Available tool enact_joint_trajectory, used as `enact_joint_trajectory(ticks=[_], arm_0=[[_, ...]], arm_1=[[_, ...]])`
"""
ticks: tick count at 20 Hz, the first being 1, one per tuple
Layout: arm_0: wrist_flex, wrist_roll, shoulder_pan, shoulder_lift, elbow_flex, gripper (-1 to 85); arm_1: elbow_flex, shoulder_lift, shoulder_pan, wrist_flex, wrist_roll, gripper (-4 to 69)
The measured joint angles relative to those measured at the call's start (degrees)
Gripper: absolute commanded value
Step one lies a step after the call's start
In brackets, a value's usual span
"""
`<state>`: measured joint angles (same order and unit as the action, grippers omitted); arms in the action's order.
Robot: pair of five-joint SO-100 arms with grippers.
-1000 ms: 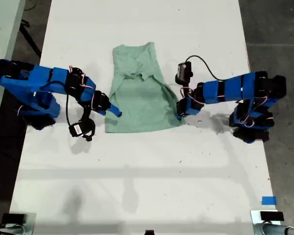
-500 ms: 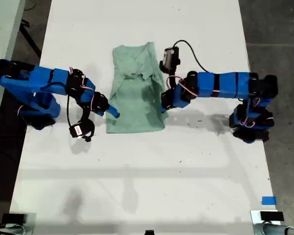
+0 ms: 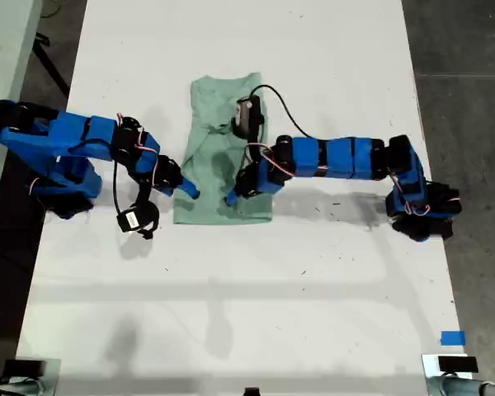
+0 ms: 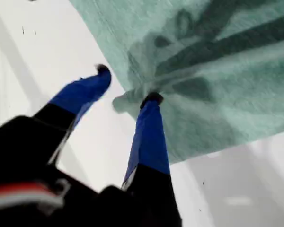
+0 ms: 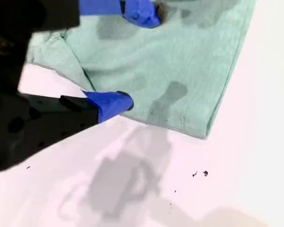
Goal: Fold t-shirt
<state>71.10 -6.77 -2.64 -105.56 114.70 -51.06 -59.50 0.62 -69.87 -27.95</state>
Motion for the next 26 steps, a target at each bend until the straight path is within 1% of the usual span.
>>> enact_joint_trajectory(ticks=[3,6,9,13,16,18,19,20,22,24,26], arm_0=[[0.0,0.88,0.0,0.0,0.7,29.2],[0.09,1.58,0.0,0.0,0.88,29.3],[0.88,4.22,0.7,0.0,2.46,29.6],[-0.09,7.38,2.37,4.66,2.72,29.3],[-3.96,10.72,3.6,11.51,2.72,26.8],[-8.35,12.74,5.54,18.11,1.76,17.0],[-9.23,13.54,5.98,20.92,0.53,7.3],[-9.93,14.85,5.8,21.8,-0.44,0.0],[-10.02,17.14,5.36,21.8,-0.62,-0.1],[-9.67,17.75,5.36,21.62,-0.53,-0.1],[-5.27,17.84,5.36,18.54,-0.35,-0.1]], arm_1=[[0.09,-8.88,0.0,-4.57,-1.23,26.4],[-0.7,-10.11,0.0,-5.8,-1.23,24.4],[-4.31,-11.16,0.97,-9.23,-1.23,23.4],[-9.84,-15.29,2.72,-10.2,-1.23,22.3],[-11.69,-17.67,2.81,-10.2,-1.23,21.5],[-13.01,-18.72,2.9,-10.2,-1.23,20.9],[-13.54,-19.07,2.9,-10.2,-1.23,20.7],[-14.5,-19.42,2.9,-10.2,-1.23,20.3],[-16.79,-20.65,2.9,-10.2,-1.05,19.2],[-19.69,-23.03,2.9,-10.11,-0.79,18.6],[-22.94,-25.31,2.9,-9.49,-0.35,17.1]])
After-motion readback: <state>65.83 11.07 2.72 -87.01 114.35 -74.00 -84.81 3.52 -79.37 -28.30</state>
